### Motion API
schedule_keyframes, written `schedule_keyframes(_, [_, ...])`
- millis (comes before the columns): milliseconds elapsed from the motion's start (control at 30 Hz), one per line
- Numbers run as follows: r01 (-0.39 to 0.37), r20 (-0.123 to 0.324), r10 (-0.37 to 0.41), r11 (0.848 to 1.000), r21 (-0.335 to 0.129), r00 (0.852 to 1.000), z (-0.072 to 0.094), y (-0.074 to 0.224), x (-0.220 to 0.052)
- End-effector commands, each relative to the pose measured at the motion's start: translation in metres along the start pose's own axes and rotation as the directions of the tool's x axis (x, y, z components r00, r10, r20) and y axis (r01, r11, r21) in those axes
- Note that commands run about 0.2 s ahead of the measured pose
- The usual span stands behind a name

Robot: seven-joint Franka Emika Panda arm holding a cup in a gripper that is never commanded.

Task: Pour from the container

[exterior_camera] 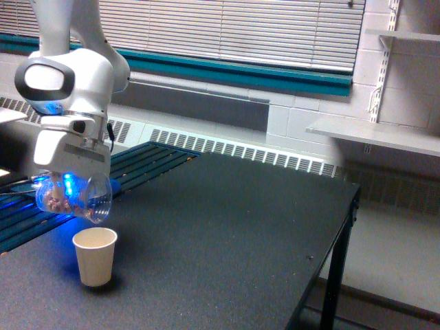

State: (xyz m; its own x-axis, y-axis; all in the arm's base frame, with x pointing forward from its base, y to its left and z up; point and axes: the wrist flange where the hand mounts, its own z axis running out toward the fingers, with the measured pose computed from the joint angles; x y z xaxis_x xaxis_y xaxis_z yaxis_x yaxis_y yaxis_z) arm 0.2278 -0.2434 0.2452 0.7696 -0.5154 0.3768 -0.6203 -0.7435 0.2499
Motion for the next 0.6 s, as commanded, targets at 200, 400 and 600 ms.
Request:
schedule_keyframes(200, [0.091,-0.003,-0.091,0.995,-0.027,0.996,-0.007,0.009,0.010])
schedule_keyframes(400, [0.120,0.006,-0.119,0.992,-0.047,0.993,-0.008,0.008,0.012])
schedule_keyframes(600, [0.135,-0.001,-0.135,0.989,-0.063,0.991,-0.012,0.008,0.019])
